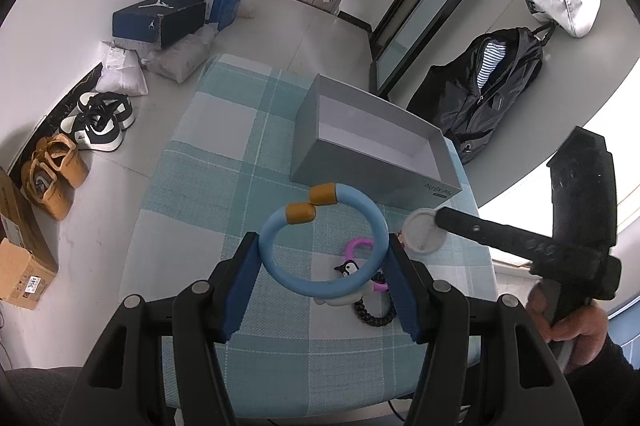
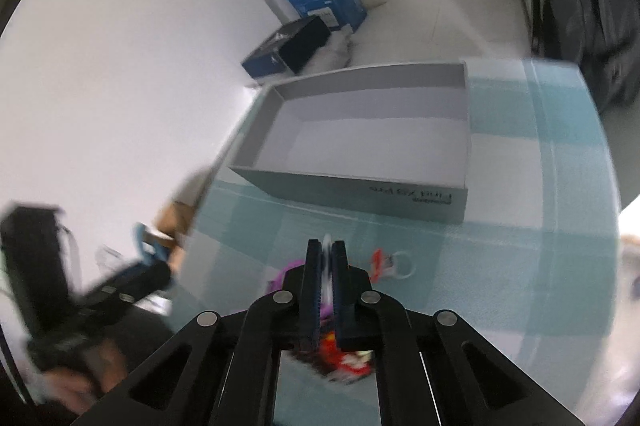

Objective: Organize jewelry
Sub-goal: 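Carry the blue bangle and white disc into the grey box and open both tools, then withdraw both tools from the box back toward the jewelry pile, then grasp the pink bangle with the penguin charm with the left tool, then grasp the small red ring with the right tool while the left tool holds the pink bangle, then carry the pink bangle and red ring into the grey box and open both tools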

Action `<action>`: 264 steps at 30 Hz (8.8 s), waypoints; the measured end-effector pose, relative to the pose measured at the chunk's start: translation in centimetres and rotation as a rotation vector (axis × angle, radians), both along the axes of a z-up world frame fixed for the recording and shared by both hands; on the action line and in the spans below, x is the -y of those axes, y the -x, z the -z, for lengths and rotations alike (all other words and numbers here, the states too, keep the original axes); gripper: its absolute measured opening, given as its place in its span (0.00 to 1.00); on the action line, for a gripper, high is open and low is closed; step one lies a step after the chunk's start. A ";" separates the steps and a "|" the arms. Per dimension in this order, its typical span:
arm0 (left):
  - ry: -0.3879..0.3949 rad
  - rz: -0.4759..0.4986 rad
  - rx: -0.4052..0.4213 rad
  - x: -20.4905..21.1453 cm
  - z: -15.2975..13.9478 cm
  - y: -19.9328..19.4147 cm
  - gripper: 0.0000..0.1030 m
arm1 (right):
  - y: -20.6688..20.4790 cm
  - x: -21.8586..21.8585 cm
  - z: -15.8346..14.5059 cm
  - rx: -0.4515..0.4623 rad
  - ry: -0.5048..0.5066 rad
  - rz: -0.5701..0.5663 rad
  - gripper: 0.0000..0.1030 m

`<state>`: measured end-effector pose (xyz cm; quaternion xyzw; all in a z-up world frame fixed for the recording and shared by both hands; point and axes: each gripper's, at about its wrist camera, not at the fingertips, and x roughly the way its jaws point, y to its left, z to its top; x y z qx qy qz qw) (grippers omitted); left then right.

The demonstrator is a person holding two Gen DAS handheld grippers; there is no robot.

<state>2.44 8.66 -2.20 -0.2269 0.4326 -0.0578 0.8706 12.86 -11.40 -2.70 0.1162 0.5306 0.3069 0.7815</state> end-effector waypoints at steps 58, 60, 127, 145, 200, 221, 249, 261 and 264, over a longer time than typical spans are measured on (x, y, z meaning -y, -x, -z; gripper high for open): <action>-0.092 0.342 -0.071 5.1 0.7 -16.1 0.70 | -10.5 -0.5 -3.6 0.157 0.013 0.029 0.44; -0.089 0.327 -0.057 5.0 0.3 -15.8 0.70 | -10.2 0.2 -4.4 0.182 -0.001 0.050 0.52; -0.237 0.317 -0.231 7.7 4.9 -5.1 0.70 | 5.1 3.4 -2.8 0.334 0.319 0.093 1.00; -0.185 0.352 -0.235 7.9 4.8 -5.6 0.47 | 5.0 3.4 -2.6 0.325 0.328 0.096 1.00; -0.017 0.291 -0.193 3.6 4.4 -5.5 0.41 | 1.5 -1.9 2.0 0.156 0.324 0.019 0.27; 0.046 0.236 -0.047 2.3 0.0 -3.4 0.41 | 2.9 -0.2 -1.7 0.213 0.206 0.027 0.27; 0.005 0.243 0.033 2.3 -4.1 -11.8 0.12 | -6.4 -2.8 -7.4 0.241 0.114 -0.049 0.27; 0.090 0.244 -0.061 1.9 -1.0 -14.2 0.13 | -9.0 -2.6 -1.4 0.064 0.145 -0.038 0.29; 0.073 0.219 -0.056 1.6 -1.3 -14.0 0.37 | -8.9 -2.6 -1.8 0.070 0.126 -0.041 0.53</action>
